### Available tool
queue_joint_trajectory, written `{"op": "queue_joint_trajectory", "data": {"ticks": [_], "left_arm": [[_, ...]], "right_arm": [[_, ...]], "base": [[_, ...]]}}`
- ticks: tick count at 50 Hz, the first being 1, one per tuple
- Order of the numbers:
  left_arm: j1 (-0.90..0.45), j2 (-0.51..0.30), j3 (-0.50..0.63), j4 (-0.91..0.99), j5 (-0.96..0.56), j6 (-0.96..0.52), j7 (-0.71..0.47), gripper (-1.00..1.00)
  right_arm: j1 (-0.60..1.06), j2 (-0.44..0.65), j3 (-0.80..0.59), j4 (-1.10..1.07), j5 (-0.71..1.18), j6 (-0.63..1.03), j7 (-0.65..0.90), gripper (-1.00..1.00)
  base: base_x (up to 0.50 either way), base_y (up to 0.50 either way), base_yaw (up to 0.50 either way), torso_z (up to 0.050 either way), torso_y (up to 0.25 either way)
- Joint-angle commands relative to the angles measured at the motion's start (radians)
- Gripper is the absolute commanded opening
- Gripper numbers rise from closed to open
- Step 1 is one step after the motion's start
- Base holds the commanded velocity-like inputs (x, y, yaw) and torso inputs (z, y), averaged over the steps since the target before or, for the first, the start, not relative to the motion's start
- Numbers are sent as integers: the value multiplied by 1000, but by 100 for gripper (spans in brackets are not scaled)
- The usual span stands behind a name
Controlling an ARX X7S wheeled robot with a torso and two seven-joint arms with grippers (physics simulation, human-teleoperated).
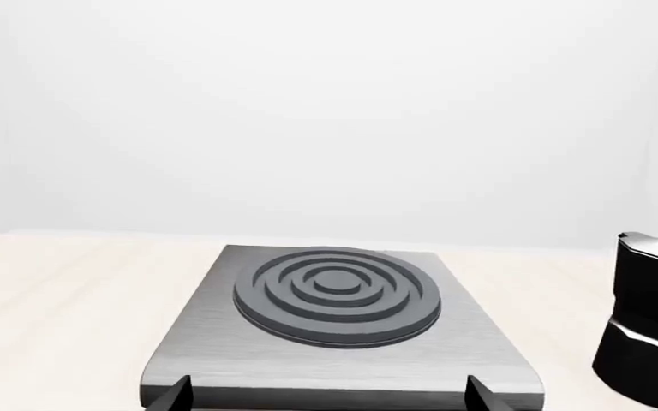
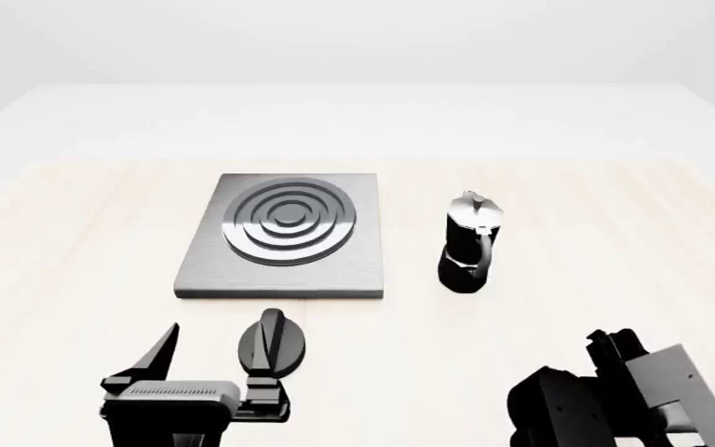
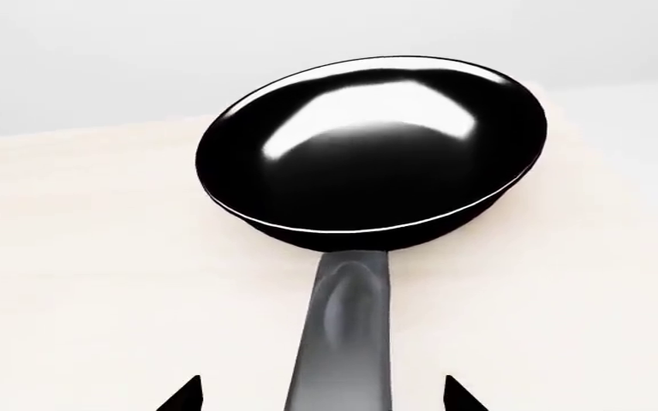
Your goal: Put the frying pan on the stove.
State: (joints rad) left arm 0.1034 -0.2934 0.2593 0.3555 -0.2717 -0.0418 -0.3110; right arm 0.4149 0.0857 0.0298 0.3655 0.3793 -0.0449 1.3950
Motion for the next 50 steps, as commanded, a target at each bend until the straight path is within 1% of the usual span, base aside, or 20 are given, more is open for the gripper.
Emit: {"op": "queue_joint_trajectory", "data": {"ticks": [1,24,25,42,50], "left_arm": [[-1,-3,3,0,-3,1,-4,100],[-1,-10,10,1,-6,4,-13,100],[-1,-10,10,1,-6,4,-13,100],[-4,-14,14,-1,-12,7,-17,100],[-5,-16,15,-2,-12,8,-20,100]], "right_arm": [[-3,2,10,33,27,-12,-15,100],[-1,-1,14,54,66,-23,-21,100],[-1,-1,14,55,69,-24,-23,-100],[-31,9,2,10,77,-37,-29,-100],[-68,22,-40,-43,48,-52,-56,-100]], "base": [[0,0,0,0,0],[0,0,0,0,0],[0,0,0,0,0],[0,0,0,0,0],[0,0,0,0,0]]}}
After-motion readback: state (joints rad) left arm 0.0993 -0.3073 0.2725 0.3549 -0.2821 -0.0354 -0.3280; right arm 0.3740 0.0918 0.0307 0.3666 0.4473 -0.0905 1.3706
